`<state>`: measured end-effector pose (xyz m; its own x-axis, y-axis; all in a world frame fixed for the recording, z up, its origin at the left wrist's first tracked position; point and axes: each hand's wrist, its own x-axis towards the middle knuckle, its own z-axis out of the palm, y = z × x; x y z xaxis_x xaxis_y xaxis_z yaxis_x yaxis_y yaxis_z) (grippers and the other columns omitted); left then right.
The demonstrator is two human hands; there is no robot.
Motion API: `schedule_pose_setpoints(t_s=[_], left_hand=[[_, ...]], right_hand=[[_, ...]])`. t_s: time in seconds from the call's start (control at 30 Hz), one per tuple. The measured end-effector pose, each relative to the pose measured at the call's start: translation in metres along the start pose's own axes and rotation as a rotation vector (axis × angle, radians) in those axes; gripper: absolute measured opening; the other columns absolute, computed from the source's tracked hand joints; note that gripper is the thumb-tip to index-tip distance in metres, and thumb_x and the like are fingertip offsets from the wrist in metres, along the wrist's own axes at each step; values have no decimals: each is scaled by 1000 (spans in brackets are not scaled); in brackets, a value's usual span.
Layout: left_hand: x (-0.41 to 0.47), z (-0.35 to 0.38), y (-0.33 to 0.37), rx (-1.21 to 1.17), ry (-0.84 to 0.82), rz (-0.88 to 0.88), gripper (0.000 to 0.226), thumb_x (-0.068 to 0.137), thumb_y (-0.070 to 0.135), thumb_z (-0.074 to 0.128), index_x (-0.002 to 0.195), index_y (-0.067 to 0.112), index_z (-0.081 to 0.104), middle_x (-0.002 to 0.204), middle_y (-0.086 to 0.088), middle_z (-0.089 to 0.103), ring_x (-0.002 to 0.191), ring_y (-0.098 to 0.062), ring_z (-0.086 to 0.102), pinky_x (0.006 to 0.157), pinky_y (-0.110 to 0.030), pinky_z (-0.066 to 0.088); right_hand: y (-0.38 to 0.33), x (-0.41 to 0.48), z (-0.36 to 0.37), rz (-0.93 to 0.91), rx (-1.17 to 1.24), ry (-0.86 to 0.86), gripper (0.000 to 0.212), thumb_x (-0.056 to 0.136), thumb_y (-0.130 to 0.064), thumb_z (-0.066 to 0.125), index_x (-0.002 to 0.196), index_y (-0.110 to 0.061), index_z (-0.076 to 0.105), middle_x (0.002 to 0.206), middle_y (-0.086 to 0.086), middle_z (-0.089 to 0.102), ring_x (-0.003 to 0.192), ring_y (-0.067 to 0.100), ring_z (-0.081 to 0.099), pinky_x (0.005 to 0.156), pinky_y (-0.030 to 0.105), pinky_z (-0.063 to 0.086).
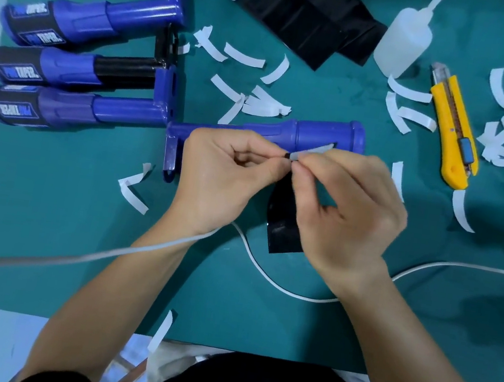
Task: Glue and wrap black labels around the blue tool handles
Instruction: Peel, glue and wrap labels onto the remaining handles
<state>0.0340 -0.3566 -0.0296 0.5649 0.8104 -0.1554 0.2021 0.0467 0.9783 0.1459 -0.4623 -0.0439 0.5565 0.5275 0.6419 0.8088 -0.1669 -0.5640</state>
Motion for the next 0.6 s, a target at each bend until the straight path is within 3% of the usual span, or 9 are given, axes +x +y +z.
schedule_pose_setpoints(t_s=[0.1, 0.2, 0.3, 0.6], left_hand=[[0, -1, -1, -6, -68, 12, 25, 83, -5, 80, 80, 20, 84, 78, 10, 79, 70, -5, 71, 70, -20, 56], [-1, -3, -1, -9, -76, 15, 27, 83, -1, 79, 86, 25, 85, 82, 9, 80, 74, -9, 74, 73, -23, 58], [-3, -2, -2, 24, -51, 49, 33, 82, 2, 79, 84, 35, 84, 84, 10, 80, 76, -11, 76, 75, -25, 59], [-6, -2, -6, 107, -49, 100, 28, 83, 0, 79, 90, 27, 81, 84, 15, 79, 75, -12, 77, 74, -26, 60]], right_hand=[[-6, 3, -3, 299, 135, -198, 11, 90, -11, 76, 82, -16, 81, 77, -10, 71, 69, 3, 59, 70, 9, 44], [-8, 8, -6, 500, 245, -286, 9, 88, -19, 75, 84, -24, 81, 74, -13, 71, 69, 4, 66, 67, 10, 47], [-9, 13, -8, 576, 328, -317, 10, 84, -20, 75, 84, -28, 81, 82, -18, 75, 74, 2, 73, 71, 13, 53], [-7, 15, -9, 619, 462, -367, 24, 80, -11, 74, 76, -35, 75, 67, -24, 71, 60, -3, 68, 61, 8, 47]])
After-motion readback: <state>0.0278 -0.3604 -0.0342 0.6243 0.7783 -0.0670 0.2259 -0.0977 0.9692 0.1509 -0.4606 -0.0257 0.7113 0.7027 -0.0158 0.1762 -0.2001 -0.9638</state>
